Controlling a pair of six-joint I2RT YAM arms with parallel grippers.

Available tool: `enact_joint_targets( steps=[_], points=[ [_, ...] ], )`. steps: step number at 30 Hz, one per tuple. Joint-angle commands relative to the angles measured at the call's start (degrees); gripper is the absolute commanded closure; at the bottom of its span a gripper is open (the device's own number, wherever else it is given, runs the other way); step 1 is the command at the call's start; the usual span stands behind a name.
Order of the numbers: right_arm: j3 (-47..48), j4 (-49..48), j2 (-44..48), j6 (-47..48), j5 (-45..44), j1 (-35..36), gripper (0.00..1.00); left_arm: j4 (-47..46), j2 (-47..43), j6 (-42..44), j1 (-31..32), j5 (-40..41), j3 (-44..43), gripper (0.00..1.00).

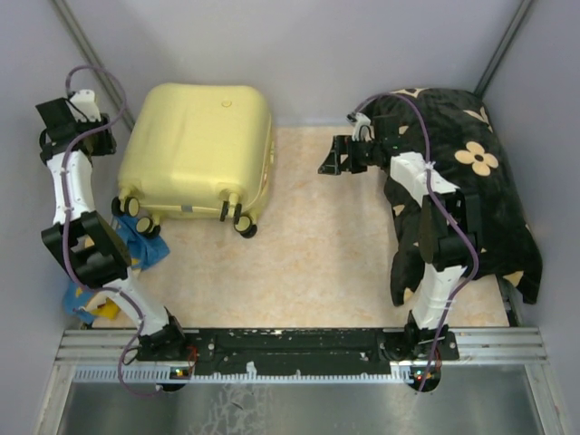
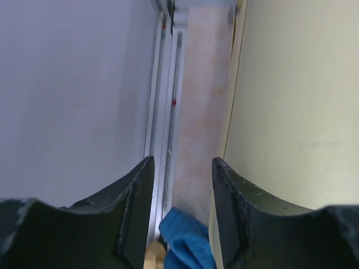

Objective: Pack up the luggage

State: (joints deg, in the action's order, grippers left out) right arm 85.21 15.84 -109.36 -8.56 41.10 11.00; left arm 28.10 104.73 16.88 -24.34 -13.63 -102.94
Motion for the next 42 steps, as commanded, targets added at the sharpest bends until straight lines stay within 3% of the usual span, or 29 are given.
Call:
enact_joint_targets(
  steps=[1,4,10,15,20,25,28,31,35,42],
  points=[
    [1.0,-1.3,2.3,3.2,-0.6,0.1,0.06,-1.2,-0.1,9.1,0.7,3.0,7.3,0.50],
    [-0.6,-1.6,3.5,3.5,0.2,-0.5,0.05,-0.5,-0.6,14.6,0.8,0.9,11.8,0.53],
    [-2.4,-1.9,5.0,2.5,0.3,-3.1,0.05,7.2,-2.8,20.1,2.0,-15.4,14.4,0.59],
    [-2.5,-1.1,5.4,2.2,0.3,-6.2,0.05,12.5,-6.2,24.9,6.7,-25.9,18.7,0.60],
    [-2.7,0.2,6.8,4.2,-0.9,-8.2,0.05,15.2,-9.8,28.1,17.6,-29.0,23.8,0.61],
    [-3.1,0.8,8.4,5.5,-2.0,-10.1,0.04,10.1,-12.9,22.4,33.5,-30.6,27.6,0.61],
    [-2.7,1.7,9.1,6.4,-4.0,-11.2,0.04,8.6,-11.9,19.1,40.0,-31.8,25.3,0.59],
    [-2.5,2.5,10.2,7.1,-6.7,-12.7,0.04,8.4,-10.4,15.6,40.1,-32.9,20.7,0.57],
    [-3.2,1.7,12.1,6.9,-8.8,-14.7,0.04,11.0,-10.2,18.1,35.5,-34.6,15.5,0.52],
    [-4.4,0.5,14.2,5.5,-14.0,-15.0,0.10,-0.5,-12.2,7.8,22.5,-39.7,12.8,0.46]
  ],
)
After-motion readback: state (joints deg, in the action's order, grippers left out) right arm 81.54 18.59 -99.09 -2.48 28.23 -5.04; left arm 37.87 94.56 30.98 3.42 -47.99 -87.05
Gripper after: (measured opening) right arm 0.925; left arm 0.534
